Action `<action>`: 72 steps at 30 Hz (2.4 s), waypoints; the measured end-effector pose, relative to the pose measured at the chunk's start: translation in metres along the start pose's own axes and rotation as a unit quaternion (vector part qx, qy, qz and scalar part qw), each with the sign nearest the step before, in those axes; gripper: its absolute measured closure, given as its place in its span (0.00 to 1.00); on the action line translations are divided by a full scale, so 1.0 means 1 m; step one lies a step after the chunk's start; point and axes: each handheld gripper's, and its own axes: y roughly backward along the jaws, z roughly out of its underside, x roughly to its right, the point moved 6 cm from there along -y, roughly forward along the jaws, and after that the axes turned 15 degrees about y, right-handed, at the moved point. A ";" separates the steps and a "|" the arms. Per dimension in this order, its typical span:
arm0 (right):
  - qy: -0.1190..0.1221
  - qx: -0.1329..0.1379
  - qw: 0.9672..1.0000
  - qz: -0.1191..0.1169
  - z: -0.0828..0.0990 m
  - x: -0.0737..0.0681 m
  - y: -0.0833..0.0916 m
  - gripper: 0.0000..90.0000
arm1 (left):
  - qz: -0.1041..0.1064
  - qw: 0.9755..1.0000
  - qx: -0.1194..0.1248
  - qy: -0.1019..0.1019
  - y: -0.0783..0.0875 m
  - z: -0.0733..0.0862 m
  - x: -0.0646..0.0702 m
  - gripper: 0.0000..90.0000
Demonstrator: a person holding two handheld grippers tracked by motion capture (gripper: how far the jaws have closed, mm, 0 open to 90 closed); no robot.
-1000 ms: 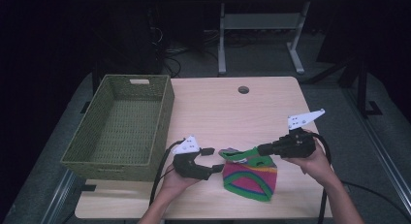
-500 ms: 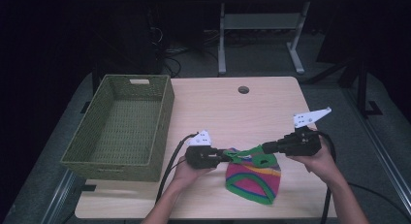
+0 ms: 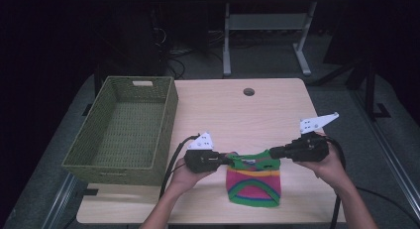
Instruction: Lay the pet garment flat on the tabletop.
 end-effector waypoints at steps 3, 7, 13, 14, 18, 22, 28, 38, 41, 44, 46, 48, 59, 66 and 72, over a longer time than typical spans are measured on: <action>0.003 -0.007 1.000 -0.002 0.000 -0.002 -0.004 0.95 | -0.008 1.000 0.004 -0.002 0.004 -0.005 -0.001 0.92; 0.008 -0.018 1.000 -0.006 -0.001 -0.005 -0.009 0.95 | -0.018 1.000 0.003 0.002 0.006 -0.011 -0.005 0.91; 0.013 -0.024 1.000 -0.006 -0.006 -0.008 -0.009 0.95 | -0.024 1.000 0.008 0.014 0.006 -0.020 -0.009 0.91; 0.014 -0.024 1.000 -0.005 -0.007 -0.007 -0.009 0.95 | -0.027 1.000 0.008 0.014 0.006 -0.020 -0.010 0.91; 0.013 -0.028 1.000 0.001 -0.009 -0.003 -0.009 0.95 | -0.030 0.999 0.005 0.021 0.004 -0.019 -0.013 0.91; 0.009 -0.028 1.000 0.009 -0.011 0.002 -0.009 0.94 | -0.030 0.999 0.005 0.027 0.004 -0.017 -0.015 0.90; 0.004 -0.030 0.999 0.022 -0.010 0.008 -0.008 0.94 | -0.028 0.999 0.006 0.034 0.001 -0.018 -0.017 0.90; 0.002 -0.045 0.998 0.038 -0.010 0.021 -0.011 0.94 | -0.035 0.999 -0.001 0.041 -0.001 -0.017 -0.020 0.89; 0.004 -0.049 0.998 0.042 -0.012 0.025 -0.012 0.94 | -0.038 0.998 0.001 0.043 0.000 -0.017 -0.021 0.89; 0.007 -0.049 0.998 0.044 -0.014 0.027 -0.013 0.94 | -0.040 0.998 0.000 0.048 0.001 -0.018 -0.024 0.90; 0.009 -0.052 0.998 0.045 -0.015 0.028 -0.014 0.94 | -0.044 0.998 -0.002 0.050 0.001 -0.018 -0.025 0.90; 0.006 -0.055 0.998 0.042 -0.017 0.028 -0.014 0.94 | -0.043 0.998 0.000 0.056 0.001 -0.019 -0.026 0.90; 0.010 -0.074 0.996 0.049 -0.020 0.035 -0.017 0.94 | -0.045 0.996 0.002 0.072 0.000 -0.023 -0.033 0.90; 0.006 -0.079 0.996 0.052 -0.020 0.042 -0.019 0.94 | -0.049 0.995 0.013 0.091 -0.001 -0.024 -0.039 0.90; 0.002 -0.081 0.995 0.059 -0.019 0.047 -0.020 0.94 | -0.060 0.992 0.022 0.107 -0.005 -0.026 -0.047 0.90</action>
